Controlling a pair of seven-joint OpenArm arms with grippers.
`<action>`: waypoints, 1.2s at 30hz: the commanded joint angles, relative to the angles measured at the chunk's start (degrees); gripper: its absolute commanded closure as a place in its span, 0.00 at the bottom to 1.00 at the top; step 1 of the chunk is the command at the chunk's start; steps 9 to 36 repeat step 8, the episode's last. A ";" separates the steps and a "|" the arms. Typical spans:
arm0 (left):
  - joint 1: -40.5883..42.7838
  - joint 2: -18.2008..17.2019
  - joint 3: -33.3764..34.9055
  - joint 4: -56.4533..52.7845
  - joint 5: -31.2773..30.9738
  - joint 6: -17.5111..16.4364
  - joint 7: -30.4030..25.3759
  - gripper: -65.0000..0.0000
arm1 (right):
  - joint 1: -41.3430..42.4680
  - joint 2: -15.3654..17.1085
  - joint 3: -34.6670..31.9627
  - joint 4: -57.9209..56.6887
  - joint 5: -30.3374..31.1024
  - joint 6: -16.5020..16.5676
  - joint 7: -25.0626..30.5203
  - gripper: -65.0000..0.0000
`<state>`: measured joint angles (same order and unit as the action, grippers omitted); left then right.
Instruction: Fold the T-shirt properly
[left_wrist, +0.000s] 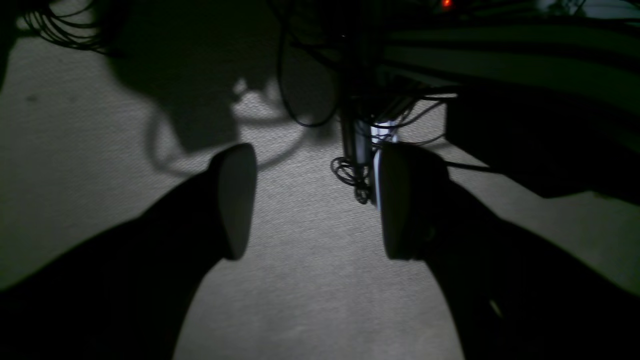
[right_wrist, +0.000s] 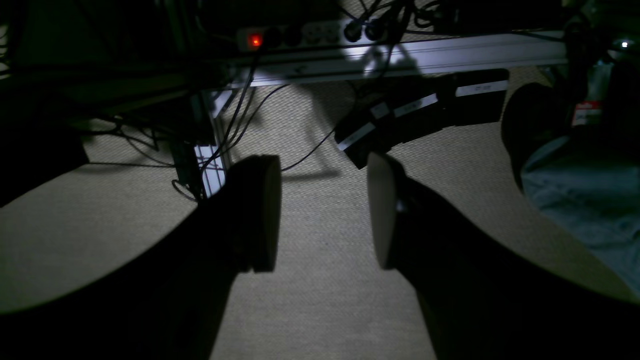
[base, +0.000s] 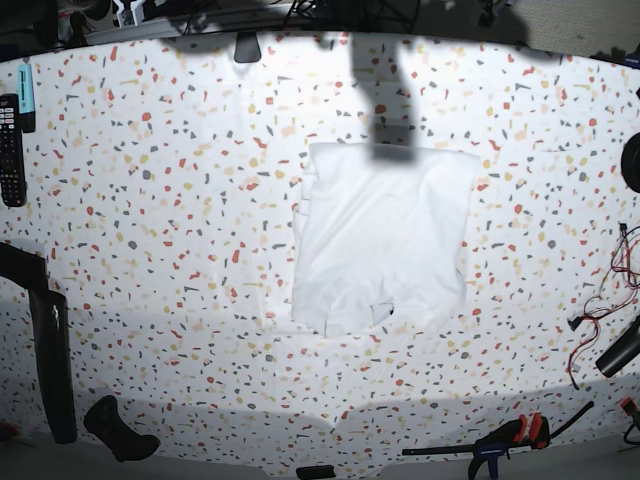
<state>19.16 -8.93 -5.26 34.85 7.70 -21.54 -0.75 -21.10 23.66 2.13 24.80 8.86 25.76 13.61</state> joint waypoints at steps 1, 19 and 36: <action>0.39 -0.46 -0.15 0.26 -0.22 -0.33 -0.35 0.43 | -0.46 0.96 0.09 0.09 -0.13 0.26 0.50 0.57; 0.26 -0.35 -0.15 0.28 -0.20 -0.33 -0.42 0.43 | 0.52 0.92 0.09 0.11 0.59 2.01 0.57 0.57; 0.26 -0.35 -0.15 0.28 -0.20 -0.33 -0.42 0.43 | 0.52 0.92 0.09 0.11 0.59 2.01 0.57 0.57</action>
